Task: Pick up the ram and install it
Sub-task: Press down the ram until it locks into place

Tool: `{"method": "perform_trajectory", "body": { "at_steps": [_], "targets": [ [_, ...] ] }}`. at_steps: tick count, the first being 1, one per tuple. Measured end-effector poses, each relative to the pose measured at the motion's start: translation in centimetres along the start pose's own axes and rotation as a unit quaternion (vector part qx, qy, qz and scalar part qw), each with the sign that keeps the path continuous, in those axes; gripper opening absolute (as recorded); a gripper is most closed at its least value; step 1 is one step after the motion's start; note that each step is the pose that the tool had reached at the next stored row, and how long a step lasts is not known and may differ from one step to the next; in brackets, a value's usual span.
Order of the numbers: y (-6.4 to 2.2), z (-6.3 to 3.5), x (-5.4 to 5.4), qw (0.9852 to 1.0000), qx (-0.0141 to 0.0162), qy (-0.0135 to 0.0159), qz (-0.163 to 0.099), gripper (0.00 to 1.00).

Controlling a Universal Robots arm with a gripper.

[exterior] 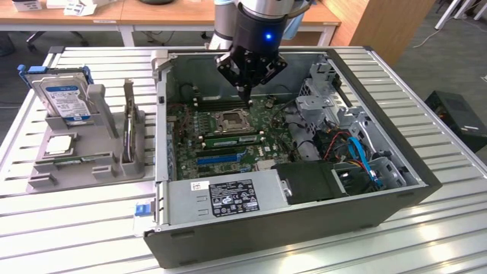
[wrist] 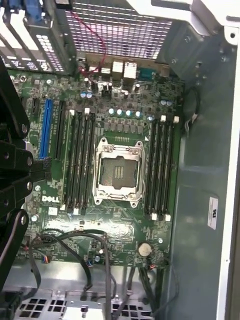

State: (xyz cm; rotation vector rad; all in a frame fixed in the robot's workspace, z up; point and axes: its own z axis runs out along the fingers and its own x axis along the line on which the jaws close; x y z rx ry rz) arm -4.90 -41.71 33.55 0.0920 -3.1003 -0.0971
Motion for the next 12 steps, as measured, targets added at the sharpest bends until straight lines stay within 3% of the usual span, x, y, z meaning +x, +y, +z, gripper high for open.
{"method": "perform_trajectory", "body": {
  "at_steps": [6, 12],
  "targets": [
    [0.00, 0.00, 0.00, 0.9996, -0.0013, 0.0018, 0.028, 0.11],
    [0.00, 0.00, 0.01, 0.9996, -0.0013, 0.0018, 0.029, 0.11]
  ]
}}
